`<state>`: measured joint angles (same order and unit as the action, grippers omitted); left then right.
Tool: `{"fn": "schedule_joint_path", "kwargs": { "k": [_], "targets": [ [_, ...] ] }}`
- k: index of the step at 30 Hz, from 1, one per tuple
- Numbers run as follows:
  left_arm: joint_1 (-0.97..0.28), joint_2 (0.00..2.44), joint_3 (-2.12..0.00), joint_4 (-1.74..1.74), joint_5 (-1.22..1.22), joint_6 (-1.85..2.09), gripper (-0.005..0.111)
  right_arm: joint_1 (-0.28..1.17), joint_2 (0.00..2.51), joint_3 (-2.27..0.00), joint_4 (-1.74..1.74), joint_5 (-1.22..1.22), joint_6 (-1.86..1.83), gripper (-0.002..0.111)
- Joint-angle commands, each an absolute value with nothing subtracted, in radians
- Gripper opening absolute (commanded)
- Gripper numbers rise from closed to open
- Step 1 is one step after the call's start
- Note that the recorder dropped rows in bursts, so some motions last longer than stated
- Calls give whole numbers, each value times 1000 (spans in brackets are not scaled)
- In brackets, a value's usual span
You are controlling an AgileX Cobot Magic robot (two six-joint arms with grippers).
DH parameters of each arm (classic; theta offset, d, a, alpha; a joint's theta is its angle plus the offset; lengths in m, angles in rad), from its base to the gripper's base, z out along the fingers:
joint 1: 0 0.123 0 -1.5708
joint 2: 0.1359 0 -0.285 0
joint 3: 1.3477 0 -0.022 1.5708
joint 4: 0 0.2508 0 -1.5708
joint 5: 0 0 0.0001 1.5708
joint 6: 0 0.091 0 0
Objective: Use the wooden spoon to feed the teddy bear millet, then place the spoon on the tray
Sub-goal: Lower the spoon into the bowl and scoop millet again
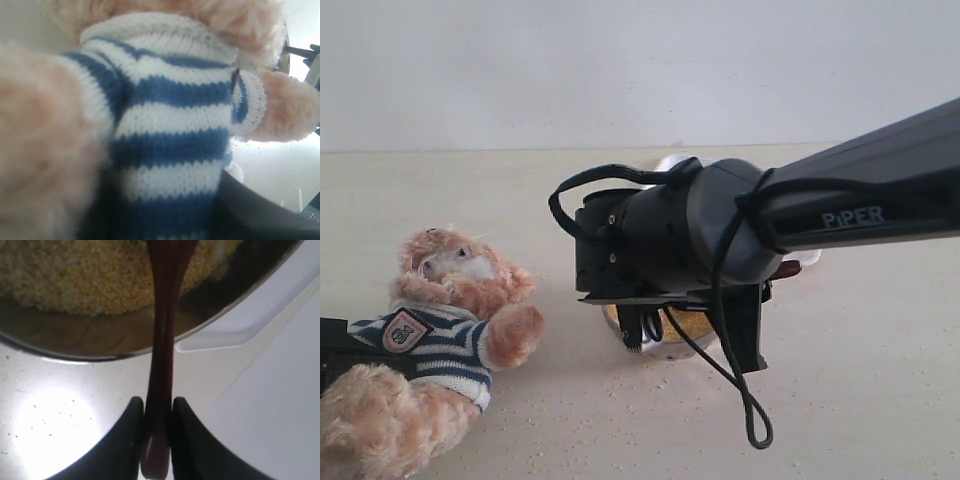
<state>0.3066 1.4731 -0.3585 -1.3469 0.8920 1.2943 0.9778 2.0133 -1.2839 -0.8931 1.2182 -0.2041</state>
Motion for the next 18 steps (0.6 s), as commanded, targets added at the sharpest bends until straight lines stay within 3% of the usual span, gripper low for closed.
{"fn": "schedule_joint_path", "kwargs": {
  "k": [1,18],
  "targets": [
    [309,1461,-354,-1355,908,1303,5,975,1977,-1279,-845,1221,-207,0],
    [309,1461,-354,-1355,908,1303,5,975,1973,-1279,-764,1221,-194,0]
  ]
}}
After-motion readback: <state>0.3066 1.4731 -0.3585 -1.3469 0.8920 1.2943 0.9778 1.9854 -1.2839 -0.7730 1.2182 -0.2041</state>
